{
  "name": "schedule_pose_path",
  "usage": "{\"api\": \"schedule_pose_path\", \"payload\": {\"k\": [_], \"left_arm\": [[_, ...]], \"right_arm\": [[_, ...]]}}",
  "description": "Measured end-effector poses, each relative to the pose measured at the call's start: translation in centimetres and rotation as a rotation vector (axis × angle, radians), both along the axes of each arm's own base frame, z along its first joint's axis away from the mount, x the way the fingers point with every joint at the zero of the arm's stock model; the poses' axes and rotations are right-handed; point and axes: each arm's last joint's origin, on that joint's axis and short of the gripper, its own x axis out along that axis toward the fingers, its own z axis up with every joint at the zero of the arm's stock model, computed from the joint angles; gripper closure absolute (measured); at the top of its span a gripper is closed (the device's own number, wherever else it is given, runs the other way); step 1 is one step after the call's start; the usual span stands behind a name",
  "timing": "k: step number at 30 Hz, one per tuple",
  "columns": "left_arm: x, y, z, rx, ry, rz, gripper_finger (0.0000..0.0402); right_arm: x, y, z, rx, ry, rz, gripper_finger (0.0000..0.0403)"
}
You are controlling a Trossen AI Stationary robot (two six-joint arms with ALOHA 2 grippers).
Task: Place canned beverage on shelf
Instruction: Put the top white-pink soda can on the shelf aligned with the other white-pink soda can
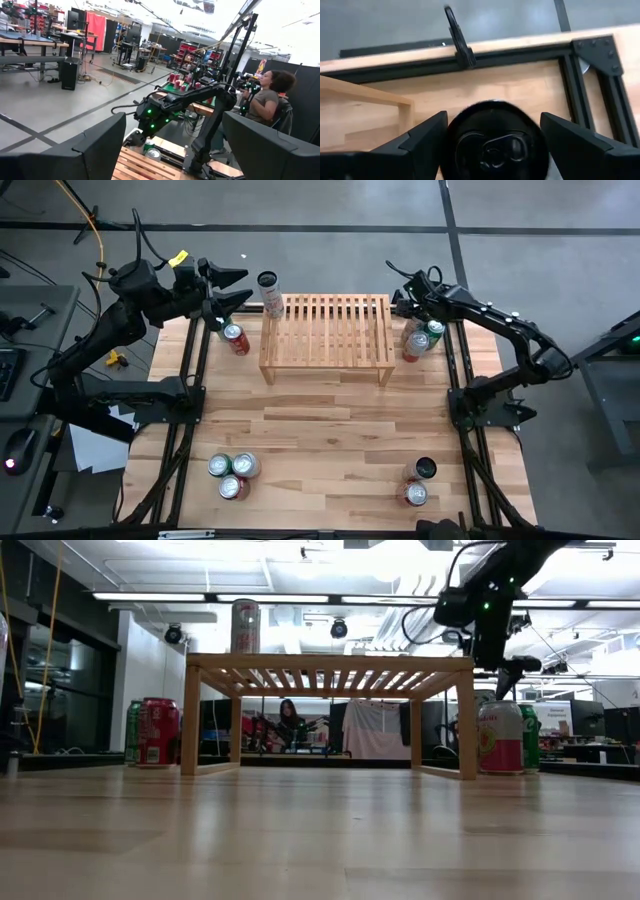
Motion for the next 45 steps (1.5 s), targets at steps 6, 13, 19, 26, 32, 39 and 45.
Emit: {"api": "schedule_pose_path", "payload": {"k": [6,13,19,26,32,39,45], "left_arm": [[0.0,0.0,0.0,0.0,0.0,0.0,0.0078],[0.1,0.0,0.0,0.0,0.001,0.0,0.0078],[0.0,0.0,0.1,0.007,-0.011,0.0,0.0078],[0.1,0.0,0.1,0.007,-0.011,0.001,0.0078],[0.4,0.2,0.0,0.003,-0.002,0.001,0.0078],[0.5,0.3,-0.1,0.001,0.001,0.002,0.0078],[1.1,0.6,-0.3,-0.003,0.014,0.003,0.0078]], "right_arm": [[0.3,-0.2,-0.7,0.029,-0.003,-0.008,0.01],[0.3,-0.2,-0.6,0.027,-0.002,-0.004,0.0114],[0.1,0.1,-0.2,0.045,-0.002,0.044,0.0164],[-1.0,1.3,5.4,-0.114,-0.034,0.134,0.0164],[-1.7,2.8,13.6,-0.358,-0.111,0.269,0.0164],[-0.1,6.6,21.2,-0.468,-0.409,0.651,0.0164],[3.9,10.9,23.1,-0.415,-0.557,0.977,0.0164]]}}
